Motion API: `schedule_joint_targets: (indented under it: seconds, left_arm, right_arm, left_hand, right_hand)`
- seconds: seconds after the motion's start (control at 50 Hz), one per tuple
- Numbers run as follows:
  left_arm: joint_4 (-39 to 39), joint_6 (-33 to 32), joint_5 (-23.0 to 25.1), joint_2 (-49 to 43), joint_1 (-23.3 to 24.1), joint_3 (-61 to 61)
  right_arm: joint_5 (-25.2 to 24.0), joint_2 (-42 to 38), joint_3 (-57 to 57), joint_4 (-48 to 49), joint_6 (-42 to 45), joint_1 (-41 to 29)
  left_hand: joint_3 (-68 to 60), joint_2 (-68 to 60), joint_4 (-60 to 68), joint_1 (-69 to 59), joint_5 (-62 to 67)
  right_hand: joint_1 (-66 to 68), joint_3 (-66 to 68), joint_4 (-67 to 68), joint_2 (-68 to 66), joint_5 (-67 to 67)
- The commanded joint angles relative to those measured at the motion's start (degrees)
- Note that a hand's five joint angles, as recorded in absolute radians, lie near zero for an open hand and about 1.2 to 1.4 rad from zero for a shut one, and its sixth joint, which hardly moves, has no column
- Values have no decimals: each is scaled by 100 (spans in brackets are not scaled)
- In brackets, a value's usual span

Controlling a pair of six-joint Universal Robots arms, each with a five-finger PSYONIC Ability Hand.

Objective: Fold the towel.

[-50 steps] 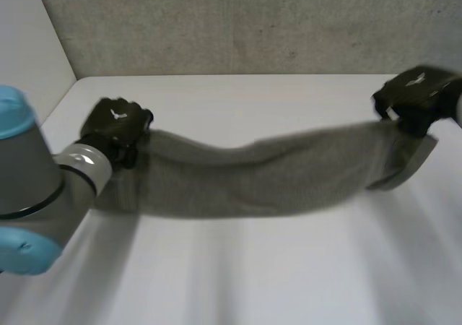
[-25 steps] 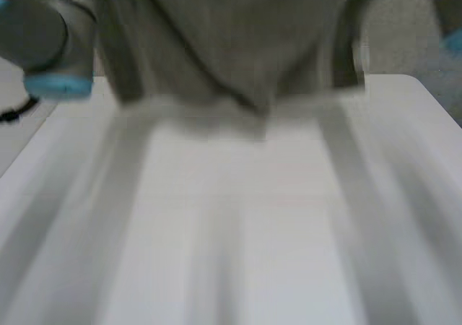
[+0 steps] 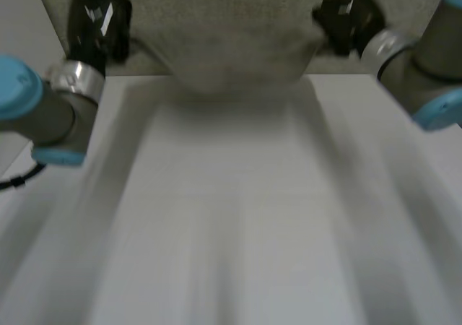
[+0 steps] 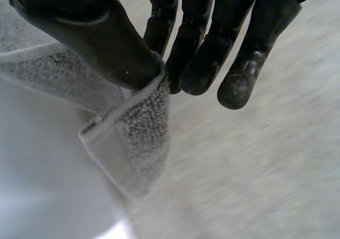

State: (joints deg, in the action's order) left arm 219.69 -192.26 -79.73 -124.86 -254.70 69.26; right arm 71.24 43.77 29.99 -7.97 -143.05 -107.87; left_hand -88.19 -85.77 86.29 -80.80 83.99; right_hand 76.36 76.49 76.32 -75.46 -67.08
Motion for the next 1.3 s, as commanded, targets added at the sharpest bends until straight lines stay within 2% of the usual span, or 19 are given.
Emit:
schedule_joint_targets:
  seconds: [0.02, 0.18, 0.3, 0.42, 0.46, 0.58, 0.64, 0.7, 0.74, 0.8, 0.84, 0.96, 1.04, 1.06, 1.08, 1.12, 1.14, 1.18, 1.3]
  left_arm:
    - [82, -39, 98, -619, -194, 861]
    - [12, -162, 239, -619, -397, 1511]
    - [-331, -453, 450, -241, -458, 1960]
    - [-506, -769, 661, 708, -669, 2672]
    - [-515, -778, 766, 1181, -713, 3039]
    - [-647, -760, 854, 2080, -722, 3463]
    - [-999, -769, 977, 2607, -713, 3717]
    - [-1491, -795, 1250, 3020, -713, 3902]
    - [-2042, -813, 1660, 3422, -748, 4086]
    - [-2282, -804, 1882, 3547, -819, 4148]
    - [-2562, -813, 2337, 3600, -1116, 4218]
    - [-2475, -848, 2445, 3108, -1196, 4025]
    - [-2449, -892, 2419, 1943, -1048, 3264]
    - [-2466, -918, 2366, 1434, -925, 2825]
    - [-2466, -918, 2366, 1429, -924, 2821]
    - [-2554, -918, 2086, 677, -749, 2060]
    - [-2554, -918, 2085, 673, -748, 2056]
    - [-2720, -945, 1682, 8, -565, 1243]
    - [-3020, -936, 1232, -830, -405, 79]
  right_arm:
    - [-154, -351, 1676, 534, 462, 3]
    - [-154, -281, 2775, 665, 1068, 91]
    - [-119, 615, 3408, 639, 1042, 196]
    - [-110, 1740, 4085, 516, 981, 425]
    - [-75, 2134, 4216, 79, 954, 573]
    - [-75, 2461, 4208, -890, 937, 943]
    - [-119, 2769, 4216, -1532, 998, 1119]
    - [-207, 3059, 4216, -2182, 1025, 1304]
    - [-312, 3312, 4251, -2690, 1216, 1592]
    - [-531, 3419, 4339, -3007, 1637, 1821]
    - [-629, 3410, 4383, -3096, 1851, 1910]
    - [-822, 2842, 4270, -3035, 2167, 1884]
    - [-769, 2016, 3648, -2781, 1957, 1569]
    - [-769, 2013, 3645, -2780, 1956, 1567]
    - [-743, 1682, 3349, -2693, 1817, 1385]
    - [-559, 936, 2533, -2604, 1614, 1120]
    - [-558, 932, 2529, -2604, 1613, 1119]
    - [-331, 311, 1733, -2604, 1543, 970]
    - [-49, -536, 648, -2499, 1367, 750]
  left_hand:
    - [819, 577, -629, 80, -1399]
    - [819, 577, -629, 80, -1399]
    - [819, 577, -629, 80, -1399]
    - [819, 577, -629, 80, -1399]
    - [819, 577, -629, 80, -1399]
    - [819, 577, -629, 80, -1399]
    - [819, 577, -629, 80, -1399]
    - [819, 577, -629, 80, -1399]
    - [819, 577, -629, 80, -1399]
    - [819, 577, -629, 80, -1399]
    - [819, 577, -629, 80, -1399]
    - [819, 577, -629, 80, -1399]
    - [819, 577, -629, 80, -1399]
    - [819, 577, -629, 80, -1399]
    - [819, 577, -629, 80, -1399]
    - [819, 577, -629, 80, -1399]
    - [819, 577, -629, 80, -1399]
    - [819, 577, -629, 80, -1399]
    - [819, 577, -629, 80, -1399]
  right_hand:
    - [364, 351, 368, -454, -292]
    - [364, 351, 368, -454, -292]
    - [364, 351, 368, -454, -292]
    - [364, 351, 368, -454, -292]
    - [364, 351, 368, -454, -292]
    - [364, 351, 368, -454, -292]
    - [364, 351, 368, -454, -292]
    - [364, 351, 368, -454, -292]
    - [364, 351, 368, -454, -292]
    - [364, 351, 368, -454, -292]
    - [364, 351, 368, -454, -292]
    - [364, 351, 368, -454, -292]
    - [364, 351, 368, -454, -292]
    - [364, 351, 368, -454, -292]
    - [364, 351, 368, -454, -292]
    - [364, 351, 368, -454, -292]
    - [364, 351, 368, -454, -292]
    - [364, 351, 368, -454, -292]
    - [364, 351, 368, -454, -292]
